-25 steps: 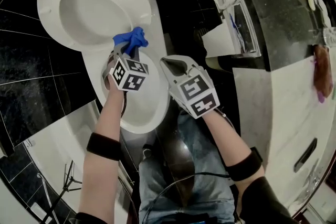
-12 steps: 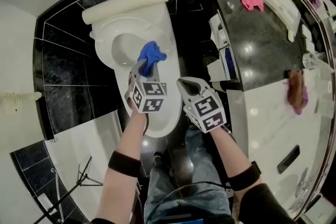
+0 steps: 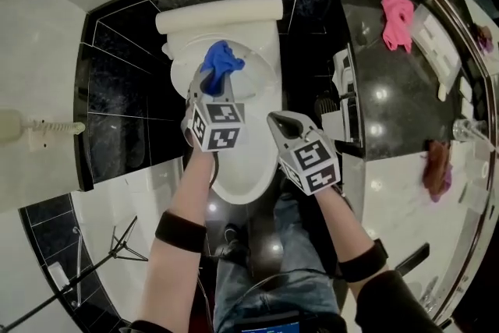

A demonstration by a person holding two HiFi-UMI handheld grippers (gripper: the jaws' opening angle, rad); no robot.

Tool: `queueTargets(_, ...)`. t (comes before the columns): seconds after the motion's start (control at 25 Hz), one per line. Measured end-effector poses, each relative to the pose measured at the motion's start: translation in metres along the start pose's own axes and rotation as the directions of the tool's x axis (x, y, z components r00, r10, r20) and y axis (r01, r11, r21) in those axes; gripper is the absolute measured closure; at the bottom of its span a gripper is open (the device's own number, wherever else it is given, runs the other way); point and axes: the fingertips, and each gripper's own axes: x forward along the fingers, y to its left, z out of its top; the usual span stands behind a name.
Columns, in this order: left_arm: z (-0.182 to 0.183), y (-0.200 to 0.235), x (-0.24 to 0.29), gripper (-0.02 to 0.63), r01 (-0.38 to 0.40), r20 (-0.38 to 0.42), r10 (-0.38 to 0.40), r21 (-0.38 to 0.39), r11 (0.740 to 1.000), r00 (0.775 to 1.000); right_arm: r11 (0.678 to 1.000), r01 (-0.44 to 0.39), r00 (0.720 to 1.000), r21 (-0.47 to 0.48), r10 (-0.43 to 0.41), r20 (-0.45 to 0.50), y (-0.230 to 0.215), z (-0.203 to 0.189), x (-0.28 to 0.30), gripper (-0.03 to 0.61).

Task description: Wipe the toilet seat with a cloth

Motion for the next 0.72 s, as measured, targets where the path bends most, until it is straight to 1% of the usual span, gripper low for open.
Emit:
queueTargets(0.2, -0.004, 0.033, 0.019, 0.545, -0.062, -0.027, 0.060, -0.051, 0.997, 0.998, 0.999, -0.042, 0.999, -0.022, 0.041, -0.019, -0.002, 0.006, 0.015, 0.561)
queueTargets(0.4, -0.016, 0.049, 0.042, 0.545, -0.081, -0.054, 0.078, -0.071, 0.994, 0.996, 0.998, -0.055, 0.998, -0.029, 0.054, -0.043, -0.013, 0.002, 0.029, 0.561)
queueTargets(0.56, -0.022, 0.062, 0.052, 0.545, -0.101, -0.042, 0.097, -0.118, 0.988, 0.994, 0.998, -0.061, 0.997, -0.035, 0.059, -0.052, -0.018, -0.002, 0.037, 0.561)
queueTargets(0.64, -0.023, 0.069, 0.051, 0.545, -0.120, -0.030, 0.117, -0.140, 0.983, 0.993, 0.998, -0.062, 0.997, -0.033, 0.060, -0.054, -0.020, -0.005, 0.039, 0.561)
queueTargets(0.72, -0.031, 0.076, 0.050, 0.545, -0.144, -0.038, 0.140, -0.163, 0.976, 0.989, 0.997, -0.064, 0.996, -0.029, 0.063, -0.060, -0.019, -0.009, 0.042, 0.563)
